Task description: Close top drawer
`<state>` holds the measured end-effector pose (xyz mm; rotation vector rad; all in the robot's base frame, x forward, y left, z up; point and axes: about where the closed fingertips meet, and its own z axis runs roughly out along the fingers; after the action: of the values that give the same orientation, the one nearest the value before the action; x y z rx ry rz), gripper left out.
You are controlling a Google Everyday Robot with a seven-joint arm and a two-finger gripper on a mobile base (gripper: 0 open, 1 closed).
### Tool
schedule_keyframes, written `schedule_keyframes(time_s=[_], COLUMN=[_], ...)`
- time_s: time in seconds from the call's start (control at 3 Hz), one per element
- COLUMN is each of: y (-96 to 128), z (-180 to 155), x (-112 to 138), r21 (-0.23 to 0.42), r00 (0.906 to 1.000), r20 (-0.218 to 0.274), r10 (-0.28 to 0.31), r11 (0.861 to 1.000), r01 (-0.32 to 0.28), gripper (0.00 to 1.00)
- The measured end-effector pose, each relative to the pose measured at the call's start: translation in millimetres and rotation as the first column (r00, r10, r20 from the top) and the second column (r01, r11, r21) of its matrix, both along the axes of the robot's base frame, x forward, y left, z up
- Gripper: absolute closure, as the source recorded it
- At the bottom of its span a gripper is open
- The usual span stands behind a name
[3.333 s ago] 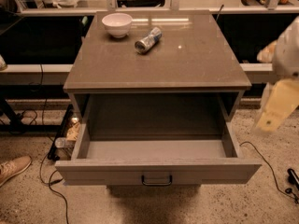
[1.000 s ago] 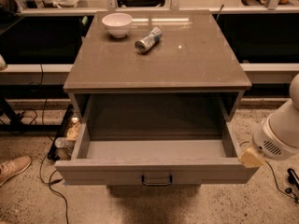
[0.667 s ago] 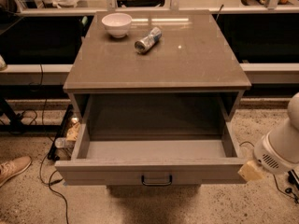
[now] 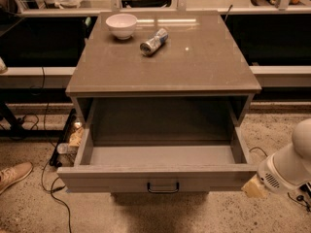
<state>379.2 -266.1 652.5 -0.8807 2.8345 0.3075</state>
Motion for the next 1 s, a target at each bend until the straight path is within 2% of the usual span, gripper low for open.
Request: schedule_keyframes(time_s=[0.33, 0.67, 1.0], y=[24.2, 58.9, 60.2], z=[-14.8, -17.0, -19.1], x=[21.4, 58.6, 61.4], r21=[0.043, 0.095, 0.099], r00=[0.9981, 0.9882, 0.9868], r20=[0.060, 0.153, 0.161], r10=[-0.017, -0.015, -0.016], r11=[0.999, 0.995, 0.995], r01=[0.014, 0.000, 0.000], gripper=[1.00, 1.00, 1.00])
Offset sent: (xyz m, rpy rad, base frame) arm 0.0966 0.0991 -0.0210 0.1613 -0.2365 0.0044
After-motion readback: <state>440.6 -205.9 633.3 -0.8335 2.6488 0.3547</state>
